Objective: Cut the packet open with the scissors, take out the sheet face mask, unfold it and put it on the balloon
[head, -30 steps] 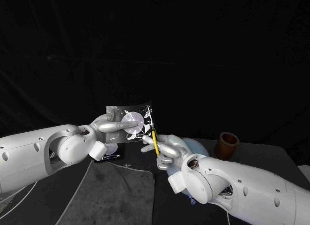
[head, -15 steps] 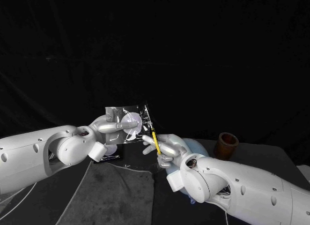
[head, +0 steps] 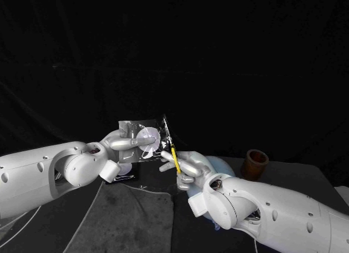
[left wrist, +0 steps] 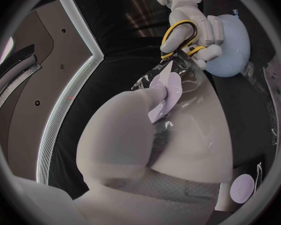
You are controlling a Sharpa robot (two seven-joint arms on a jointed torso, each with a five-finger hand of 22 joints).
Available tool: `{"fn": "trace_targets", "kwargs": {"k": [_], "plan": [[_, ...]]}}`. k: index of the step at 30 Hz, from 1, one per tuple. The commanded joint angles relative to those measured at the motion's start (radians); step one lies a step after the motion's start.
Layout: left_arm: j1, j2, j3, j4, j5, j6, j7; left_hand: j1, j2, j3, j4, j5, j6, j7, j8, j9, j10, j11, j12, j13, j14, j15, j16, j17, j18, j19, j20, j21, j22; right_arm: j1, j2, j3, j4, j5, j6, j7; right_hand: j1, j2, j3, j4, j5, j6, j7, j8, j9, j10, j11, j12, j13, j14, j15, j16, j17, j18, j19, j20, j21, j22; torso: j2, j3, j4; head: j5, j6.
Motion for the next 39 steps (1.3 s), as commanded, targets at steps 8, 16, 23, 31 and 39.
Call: {"fn": "trace_targets", "kwargs": {"k": [8,16,23,31,39], "plan": [[-0.001,0.003,-0.001,0.0,-0.008,0.011,0.003,-0.001,0.006,0.001,-0.007,0.004,0.003,0.005,0.002,0.019,0.008,0.001,-0.002,0.0,0.002,-0.006,-0.005,0.001,0.01,0.005,-0.003,0.004,0.0,0.004,0.008,0.003,-0.001,-0.014,0.031,0.031,-0.024,-0.017,-0.026,0.013,-0.004,-0.053,0.059,-0.038,-0.009,-0.067,0.033,-0.046,-0.039,-0.021,0.031,-0.011,-0.045,0.024,-0.051,0.035,-0.062,0.041,0.001,-0.0002,0.0007,0.001,0.001],[-0.003,0.007,-0.001,-0.005,-0.008,0.01,0.003,-0.001,0.006,0.001,-0.007,0.004,0.003,0.005,0.002,0.019,0.008,0.001,-0.002,0.0,0.002,-0.006,-0.005,0.001,0.01,0.005,-0.003,0.004,0.0,0.014,0.01,0.003,-0.005,-0.012,0.036,0.027,-0.024,-0.015,-0.025,0.014,-0.004,-0.052,0.059,-0.038,-0.009,-0.067,0.033,-0.046,-0.04,-0.018,0.031,-0.009,-0.035,0.022,-0.046,0.036,-0.055,0.045,0.001,-0.0004,-0.0001,0.001,-0.001],[-0.005,0.008,-0.001,-0.009,-0.009,0.009,0.004,-0.001,0.006,0.001,-0.007,0.004,0.003,0.005,0.002,0.019,0.008,0.001,-0.002,0.0,0.002,-0.006,-0.005,0.001,0.01,0.005,-0.003,0.004,0.0,0.027,0.008,0.003,-0.009,-0.01,0.03,0.018,-0.018,-0.005,-0.022,0.01,-0.003,-0.025,0.05,-0.027,-0.004,-0.031,0.025,-0.029,-0.047,-0.007,0.027,0.004,-0.009,0.017,-0.022,0.039,-0.022,0.061,0.0,0.0,0.0003,0.001,-0.001],[-0.006,0.006,-0.001,-0.01,-0.01,0.009,0.004,-0.001,0.006,0.001,-0.007,0.004,0.003,0.005,0.002,0.019,0.008,0.001,-0.002,0.0,0.002,-0.006,-0.005,0.001,0.01,0.005,-0.003,0.004,0.0,0.03,0.004,0.003,-0.014,-0.006,0.003,0.001,0.028,0.043,-0.012,-0.024,-0.002,0.153,-0.034,0.048,0.024,0.198,-0.058,0.08,0.005,0.047,-0.044,0.038,0.114,-0.015,0.079,-0.022,0.113,0.135,0.0,-0.0001,0.0,0.003,-0.001],[-0.007,0.005,-0.001,-0.011,-0.011,0.008,0.004,-0.001,0.006,0.001,-0.007,0.004,0.003,0.005,0.002,0.019,0.008,0.001,-0.002,0.0,0.002,-0.006,-0.005,0.001,0.01,0.005,-0.003,0.004,0.0,0.031,-0.001,0.003,-0.012,-0.013,-0.003,-0.007,0.042,0.048,-0.021,-0.039,-0.003,0.194,-0.059,0.068,0.043,0.242,-0.083,0.111,0.045,0.052,-0.069,0.038,0.124,-0.02,0.092,-0.048,0.13,0.145,0.0,-0.0002,-0.0002,0.003,-0.001]]}}
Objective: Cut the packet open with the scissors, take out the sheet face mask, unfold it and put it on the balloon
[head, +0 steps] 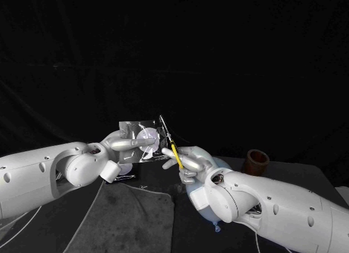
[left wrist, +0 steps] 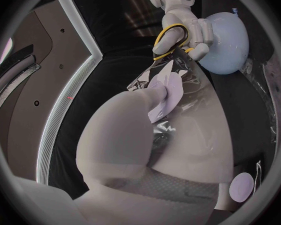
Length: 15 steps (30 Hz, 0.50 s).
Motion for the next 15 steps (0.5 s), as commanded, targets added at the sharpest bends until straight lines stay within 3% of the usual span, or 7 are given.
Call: {"fn": "trace_targets", "kwargs": {"k": [1,7,11,13,15], "plan": [[-0.001,0.001,0.0,0.002,-0.006,0.008,0.005,0.002,0.009,0.001,-0.008,0.003,0.003,0.005,0.002,0.019,0.009,0.0,-0.002,0.0,0.002,-0.006,-0.005,0.002,0.018,0.005,-0.003,0.004,0.0,0.002,-0.002,0.002,0.004,-0.013,-0.003,0.003,0.005,0.001,-0.02,-0.005,-0.003,0.006,0.002,0.002,0.001,0.123,-0.093,0.004,0.003,0.048,-0.004,0.003,-0.004,-0.012,-0.003,-0.009,0.004,0.144,0.0,0.0,-0.0005,0.0,0.0],[-0.001,0.0,0.0,0.002,-0.007,0.008,0.005,-0.002,0.009,0.003,-0.013,0.003,0.002,0.005,0.003,0.022,0.009,0.0,-0.003,0.0,0.002,-0.006,-0.006,0.003,0.018,0.005,-0.003,0.005,-0.001,0.002,-0.005,0.002,0.007,-0.018,0.0,0.004,-0.004,-0.002,-0.024,-0.003,-0.003,-0.004,0.005,-0.006,0.004,0.106,-0.091,-0.005,0.01,0.047,-0.003,0.001,-0.008,-0.011,-0.008,-0.011,-0.003,0.141,0.0,0.0003,-0.0006,0.0,0.001],[-0.001,0.0,0.0,0.001,-0.007,0.008,0.005,-0.002,0.009,0.003,-0.013,0.003,0.002,0.005,0.003,0.022,0.009,0.0,-0.003,0.0,0.002,-0.006,-0.006,0.003,0.018,0.005,-0.003,0.005,-0.001,0.002,-0.006,0.002,0.007,-0.02,0.009,0.009,-0.02,-0.019,-0.023,-0.004,-0.004,-0.081,0.046,-0.063,-0.004,-0.007,-0.05,-0.085,-0.009,0.033,0.03,-0.014,-0.051,-0.002,-0.041,0.011,-0.048,0.115,0.0,0.0004,-0.0006,0.0,0.002],[-0.001,0.0,0.0,0.001,-0.007,0.007,0.005,-0.002,0.009,0.003,-0.013,0.003,0.002,0.005,0.003,0.022,0.009,0.0,-0.003,0.0,0.002,-0.006,-0.006,0.003,0.018,0.005,-0.003,0.005,-0.001,0.002,-0.006,0.002,0.006,-0.02,0.014,0.012,-0.032,-0.03,-0.024,-0.005,-0.004,-0.147,0.081,-0.112,-0.013,-0.084,-0.016,-0.14,-0.033,0.013,0.059,-0.028,-0.098,0.009,-0.081,0.036,-0.099,0.086,0.0,0.0004,-0.0005,0.0,0.004],[-0.001,-0.001,0.0,0.001,-0.007,0.007,0.004,-0.002,0.009,0.003,-0.013,0.003,0.002,0.005,0.003,0.022,0.009,0.0,-0.003,0.0,0.002,-0.006,-0.006,0.003,0.018,0.005,-0.003,0.005,-0.001,0.002,-0.006,0.002,0.005,-0.02,0.018,0.013,-0.039,-0.035,-0.024,-0.006,-0.003,-0.167,0.096,-0.131,-0.014,-0.112,-0.002,-0.162,-0.047,0.0,0.073,-0.036,-0.125,0.019,-0.11,0.051,-0.136,0.064,0.0,0.0002,0.0001,0.0,0.004]]}}
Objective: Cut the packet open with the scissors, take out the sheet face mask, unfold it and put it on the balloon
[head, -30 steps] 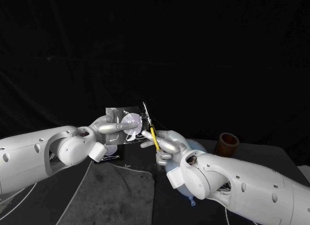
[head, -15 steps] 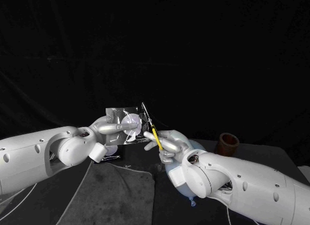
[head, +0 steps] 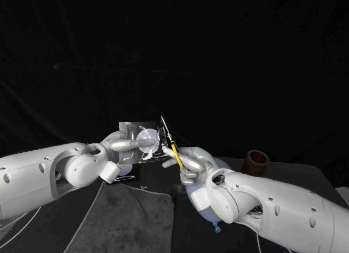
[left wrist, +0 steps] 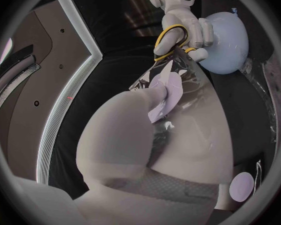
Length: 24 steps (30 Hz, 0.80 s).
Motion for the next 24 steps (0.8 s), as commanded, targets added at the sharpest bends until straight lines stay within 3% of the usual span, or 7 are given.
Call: {"fn": "trace_targets", "kwargs": {"k": [1,5,18,20,23,24], "plan": [[0.0,0.001,0.0,0.002,-0.005,0.007,0.004,-0.003,0.008,0.0,-0.004,0.003,0.003,0.005,0.003,0.022,0.007,0.002,-0.003,0.0,0.002,-0.006,-0.006,0.001,0.019,0.005,-0.003,0.005,-0.001,0.002,0.002,0.002,0.0,-0.013,0.022,0.019,-0.012,-0.007,-0.024,-0.006,-0.004,-0.027,0.034,-0.022,-0.002,-0.035,0.016,-0.024,-0.016,-0.001,0.016,-0.008,-0.026,0.022,-0.029,0.015,-0.035,0.061,0.0,-0.0002,0.0006,0.0,0.001],[0.0,0.001,0.0,0.001,-0.005,0.007,0.004,-0.003,0.008,0.0,-0.004,0.003,0.003,0.005,0.003,0.022,0.007,0.002,-0.003,0.0,0.002,-0.006,-0.006,0.001,0.019,0.005,-0.003,0.005,-0.001,0.002,0.004,0.002,-0.003,-0.013,0.028,0.017,-0.019,-0.01,-0.024,-0.006,-0.004,-0.041,0.042,-0.036,0.0,-0.052,0.025,-0.036,-0.028,-0.012,0.025,-0.013,-0.044,0.028,-0.047,0.027,-0.057,0.047,0.0,-0.0006,0.0003,-0.001,0.002],[0.0,0.001,0.0,-0.003,-0.016,0.005,0.003,-0.003,0.008,0.0,-0.004,0.003,0.003,0.005,0.003,0.022,0.007,0.002,-0.003,0.0,0.002,-0.006,-0.006,0.001,0.019,0.005,-0.003,0.005,-0.001,0.017,0.016,0.002,-0.023,-0.012,0.043,-0.001,-0.021,-0.008,-0.023,-0.006,-0.004,-0.042,0.044,-0.038,0.002,-0.054,0.026,-0.038,-0.033,-0.012,0.027,-0.011,-0.04,0.027,-0.043,0.03,-0.051,0.051,0.0,-0.0008,0.0008,-0.002,0.004],[0.0,0.002,0.0,-0.004,-0.019,0.004,0.003,-0.003,0.008,0.0,-0.004,0.003,0.003,0.005,0.003,0.022,0.007,0.002,-0.003,0.0,0.002,-0.006,-0.006,0.001,0.019,0.005,-0.003,0.005,-0.001,0.02,0.017,0.002,-0.026,-0.012,0.043,-0.006,-0.018,-0.005,-0.021,-0.008,-0.004,-0.033,0.041,-0.036,0.006,-0.042,0.024,-0.032,-0.034,-0.009,0.026,-0.008,-0.034,0.025,-0.033,0.032,-0.038,0.057,-0.001,-0.0006,0.0005,-0.002,0.003],[0.0,0.002,0.0,-0.005,-0.025,0.004,0.003,-0.003,0.008,0.0,-0.004,0.003,0.003,0.005,0.003,0.022,0.007,0.002,-0.003,0.0,0.002,-0.006,-0.006,0.001,0.019,0.005,-0.003,0.005,-0.001,0.025,0.018,0.002,-0.03,-0.011,0.036,-0.018,-0.004,0.011,-0.016,-0.02,-0.004,0.03,0.015,-0.011,0.022,0.043,-0.002,0.009,-0.025,0.011,0.006,0.008,0.008,0.013,0.008,0.019,0.016,0.086,0.0,-0.0004,0.0001,-0.001,0.003],[0.0,0.002,0.0,-0.005,-0.026,0.004,0.003,-0.003,0.008,0.0,-0.004,0.003,0.003,0.005,0.003,0.022,0.007,0.002,-0.003,0.0,0.002,-0.006,-0.006,0.001,0.019,0.005,-0.003,0.005,-0.001,0.026,0.018,0.002,-0.031,-0.011,0.033,-0.021,-0.003,0.012,-0.015,-0.021,-0.003,0.035,0.013,-0.009,0.023,0.049,-0.004,0.011,-0.024,0.012,0.004,0.008,0.011,0.013,0.011,0.018,0.019,0.088,0.0,-0.0004,0.0,-0.002,0.003]]}}
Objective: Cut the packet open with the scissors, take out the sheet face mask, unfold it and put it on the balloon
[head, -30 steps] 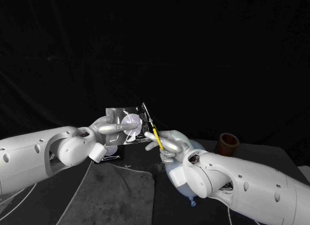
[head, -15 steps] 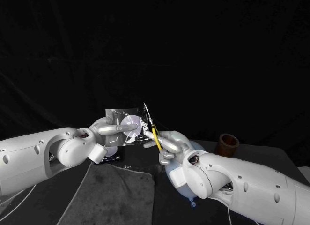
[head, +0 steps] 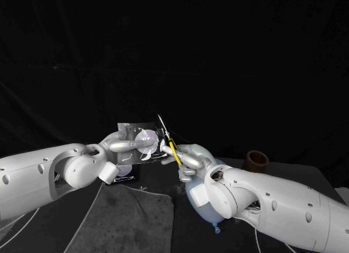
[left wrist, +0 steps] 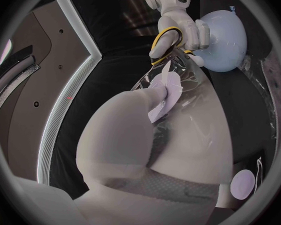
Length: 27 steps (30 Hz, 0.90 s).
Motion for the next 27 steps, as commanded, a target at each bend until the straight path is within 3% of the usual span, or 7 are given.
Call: {"fn": "trace_targets", "kwargs": {"k": [1,3,7,11,22,24,27], "plan": [[0.0,0.003,0.0,0.002,-0.018,0.006,0.004,-0.003,0.008,0.001,-0.004,0.003,0.001,0.003,0.003,0.022,0.008,0.001,-0.003,0.0,0.002,-0.006,-0.006,0.001,0.02,0.005,-0.003,0.005,-0.001,0.004,0.002,0.002,-0.002,-0.009,0.009,-0.013,0.01,0.018,-0.015,-0.01,-0.005,0.046,-0.005,0.019,0.01,0.065,-0.022,0.029,0.015,0.025,-0.023,0.013,0.033,-0.011,0.031,-0.016,0.039,0.102,0.0,0.0002,-0.0005,0.001,-0.001],[0.0,0.002,0.0,0.002,-0.019,0.006,0.004,-0.003,0.008,0.001,-0.004,0.003,0.001,0.003,0.003,0.022,0.008,0.001,-0.003,0.0,0.002,-0.006,-0.006,0.001,0.02,0.005,-0.003,0.005,-0.001,0.006,0.0,0.002,-0.004,-0.008,-0.002,-0.024,0.025,0.041,-0.01,-0.022,-0.004,0.118,-0.041,0.055,0.029,0.161,-0.064,0.083,0.05,0.044,-0.054,0.026,0.082,-0.023,0.067,-0.046,0.085,0.129,0.0,0.0002,-0.0007,0.001,-0.001],[0.0,0.001,0.0,0.0,-0.019,0.005,0.005,-0.003,0.008,0.001,-0.004,0.003,0.001,0.003,0.003,0.022,0.008,0.001,-0.003,0.0,0.002,-0.006,-0.006,0.001,0.02,0.005,-0.003,0.005,-0.001,0.007,-0.004,0.002,-0.005,-0.008,-0.01,-0.036,0.038,0.057,-0.008,-0.034,-0.003,0.173,-0.075,0.088,0.057,0.227,-0.096,0.136,0.102,0.052,-0.084,0.028,0.099,-0.03,0.088,-0.075,0.112,0.146,0.0,0.0005,-0.001,0.002,0.0],[0.0,0.0,0.0,-0.003,-0.016,0.004,0.007,-0.006,0.009,0.002,-0.007,0.003,0.0,0.003,0.003,0.023,0.008,0.001,-0.002,0.0,0.002,-0.006,-0.006,0.002,0.02,0.005,-0.003,0.006,-0.001,0.007,-0.01,0.002,-0.002,-0.011,-0.015,-0.046,0.042,0.063,-0.003,-0.035,-0.003,0.193,-0.095,0.111,0.094,0.243,-0.115,0.184,0.166,0.055,-0.102,0.028,0.105,-0.034,0.098,-0.096,0.126,0.154,0.0,0.0007,-0.0007,0.003,0.0],[0.0,-0.005,0.0,-0.016,0.006,0.001,0.014,-0.006,0.009,0.002,-0.007,0.003,0.0,0.003,0.004,0.023,0.008,0.001,-0.002,0.0,0.002,-0.006,-0.006,0.002,0.02,0.005,-0.003,0.006,-0.001,0.007,-0.024,0.002,0.006,-0.012,-0.03,-0.045,0.048,0.065,0.017,-0.025,-0.003,0.211,-0.114,0.134,0.145,0.243,-0.133,0.247,0.267,0.059,-0.119,0.029,0.116,-0.041,0.114,-0.112,0.147,0.168,0.0,0.0004,0.0,0.006,0.003],[0.0,-0.006,0.0,-0.018,0.012,0.001,0.015,-0.006,0.009,0.002,-0.007,0.003,0.0,0.003,0.004,0.023,0.008,0.001,-0.002,0.0,0.002,-0.006,-0.006,0.002,0.02,0.005,-0.003,0.006,-0.001,0.007,-0.026,0.002,0.009,-0.008,-0.029,-0.04,0.044,0.062,0.014,-0.021,-0.003,0.204,-0.111,0.129,0.149,0.23,-0.131,0.246,0.277,0.06,-0.118,0.029,0.118,-0.039,0.111,-0.112,0.142,0.166,0.001,0.0003,0.0002,0.006,0.004],[-0.001,-0.007,0.0,-0.021,0.024,0.002,0.017,-0.006,0.009,0.002,-0.007,0.003,0.0,0.003,0.004,0.023,0.008,0.001,-0.002,0.0,0.002,-0.006,-0.006,0.002,0.02,0.005,-0.003,0.006,-0.001,0.007,-0.028,0.002,0.013,-0.001,-0.025,-0.027,0.038,0.059,-0.003,-0.017,-0.003,0.169,-0.092,0.098,0.15,0.176,-0.113,0.213,0.284,0.056,-0.104,0.024,0.106,-0.035,0.098,-0.104,0.124,0.156,0.001,0.0003,0.0001,0.008,0.005]]}}
